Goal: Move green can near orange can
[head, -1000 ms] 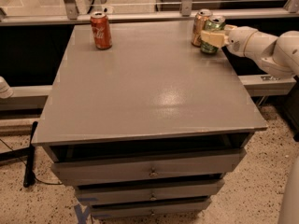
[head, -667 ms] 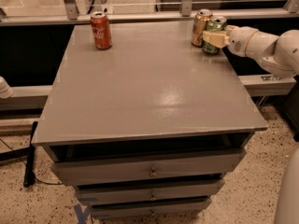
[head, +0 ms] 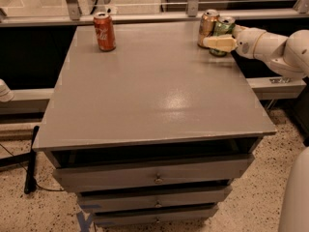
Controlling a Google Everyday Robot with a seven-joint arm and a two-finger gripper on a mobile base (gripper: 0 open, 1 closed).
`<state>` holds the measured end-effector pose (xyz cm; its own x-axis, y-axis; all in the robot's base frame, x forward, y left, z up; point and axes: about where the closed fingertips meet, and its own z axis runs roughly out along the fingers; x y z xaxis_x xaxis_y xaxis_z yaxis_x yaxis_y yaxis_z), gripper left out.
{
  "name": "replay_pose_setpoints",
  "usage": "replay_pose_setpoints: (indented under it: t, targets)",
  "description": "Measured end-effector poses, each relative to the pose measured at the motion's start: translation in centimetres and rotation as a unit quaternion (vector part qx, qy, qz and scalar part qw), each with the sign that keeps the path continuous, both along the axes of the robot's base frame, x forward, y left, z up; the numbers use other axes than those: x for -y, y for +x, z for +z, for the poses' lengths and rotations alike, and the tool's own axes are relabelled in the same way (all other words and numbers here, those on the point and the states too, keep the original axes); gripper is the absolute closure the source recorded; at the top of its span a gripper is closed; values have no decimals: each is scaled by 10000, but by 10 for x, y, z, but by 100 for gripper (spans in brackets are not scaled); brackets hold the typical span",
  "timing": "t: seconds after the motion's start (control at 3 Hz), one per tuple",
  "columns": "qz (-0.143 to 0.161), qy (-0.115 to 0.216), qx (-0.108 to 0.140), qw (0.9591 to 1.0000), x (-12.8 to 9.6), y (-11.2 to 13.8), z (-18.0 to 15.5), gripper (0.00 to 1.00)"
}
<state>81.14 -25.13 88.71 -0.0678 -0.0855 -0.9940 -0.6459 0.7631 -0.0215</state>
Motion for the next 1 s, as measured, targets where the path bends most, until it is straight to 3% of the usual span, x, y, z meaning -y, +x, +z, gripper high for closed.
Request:
replay_pose_setpoints:
  t: [0.33, 0.67, 1.0]
  targets:
    - [205, 92, 8, 9997, -9, -9, 2, 0]
    - [522, 132, 167, 9984, -13, -35, 13, 0]
    - [804, 1, 456, 9957, 1, -76, 31, 0]
